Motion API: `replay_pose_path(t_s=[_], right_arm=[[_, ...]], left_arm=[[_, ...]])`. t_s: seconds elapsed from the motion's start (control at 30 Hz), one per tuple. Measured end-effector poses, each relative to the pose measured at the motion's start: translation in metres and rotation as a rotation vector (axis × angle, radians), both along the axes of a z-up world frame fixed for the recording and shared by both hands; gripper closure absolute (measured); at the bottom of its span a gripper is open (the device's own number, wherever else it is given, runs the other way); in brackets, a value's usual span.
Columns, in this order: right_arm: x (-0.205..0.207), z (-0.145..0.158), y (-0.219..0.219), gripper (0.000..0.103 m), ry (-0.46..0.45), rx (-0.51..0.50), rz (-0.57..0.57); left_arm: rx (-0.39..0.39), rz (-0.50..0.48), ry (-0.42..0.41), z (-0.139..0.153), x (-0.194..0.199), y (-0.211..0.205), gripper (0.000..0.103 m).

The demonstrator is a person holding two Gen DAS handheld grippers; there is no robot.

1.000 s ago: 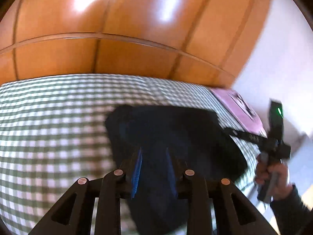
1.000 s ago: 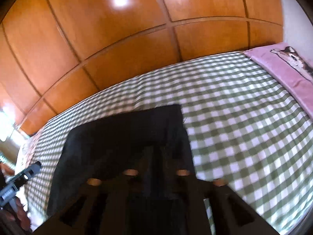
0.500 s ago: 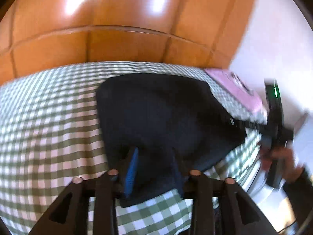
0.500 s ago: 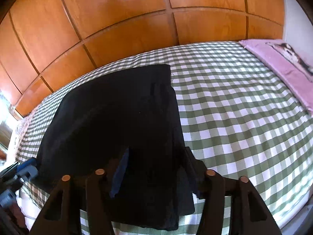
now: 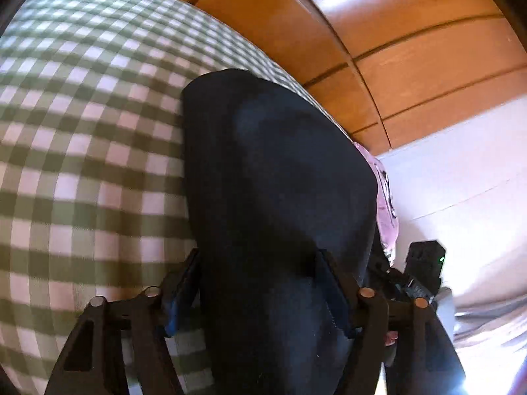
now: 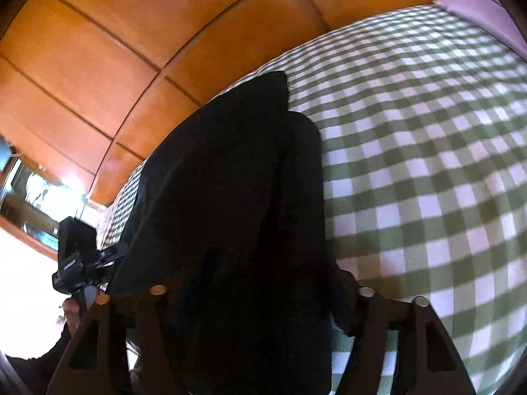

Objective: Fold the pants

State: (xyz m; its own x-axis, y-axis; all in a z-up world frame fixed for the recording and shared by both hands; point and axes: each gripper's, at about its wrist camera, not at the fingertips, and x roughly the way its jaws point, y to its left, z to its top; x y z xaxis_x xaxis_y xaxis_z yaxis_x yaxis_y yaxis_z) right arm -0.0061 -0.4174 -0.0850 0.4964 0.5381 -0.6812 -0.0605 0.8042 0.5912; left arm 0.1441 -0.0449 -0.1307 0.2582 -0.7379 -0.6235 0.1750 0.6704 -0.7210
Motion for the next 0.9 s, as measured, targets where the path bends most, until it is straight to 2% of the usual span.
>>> replay_pose_path(t_s=[0.03,0.1,0.33,0.6,0.9], right_arm=[[0.000,0.001,0.001,0.052,-0.004,0.010,0.011],[0.001,0.010,0.004,0.059,-0.016,0.007,0.032],[0.022,0.037,0.033,0.062,-0.082,-0.025,0.100],[0.101,0.047,0.075,0.062,-0.117,-0.052,0.146],[0.176,0.046,0.101,0.062,-0.116,-0.082,0.175]], left_arm=[[0.004,-0.012,-0.031,0.005,-0.002,-0.002,0.057],[0.025,-0.025,-0.091,0.019,-0.007,-0.004,0.065],[0.076,-0.003,-0.255,0.067,0.003,0.012,0.067],[0.188,0.057,-0.315,0.080,0.054,0.028,0.067],[0.266,0.093,-0.315,0.065,0.125,0.045,0.066]])
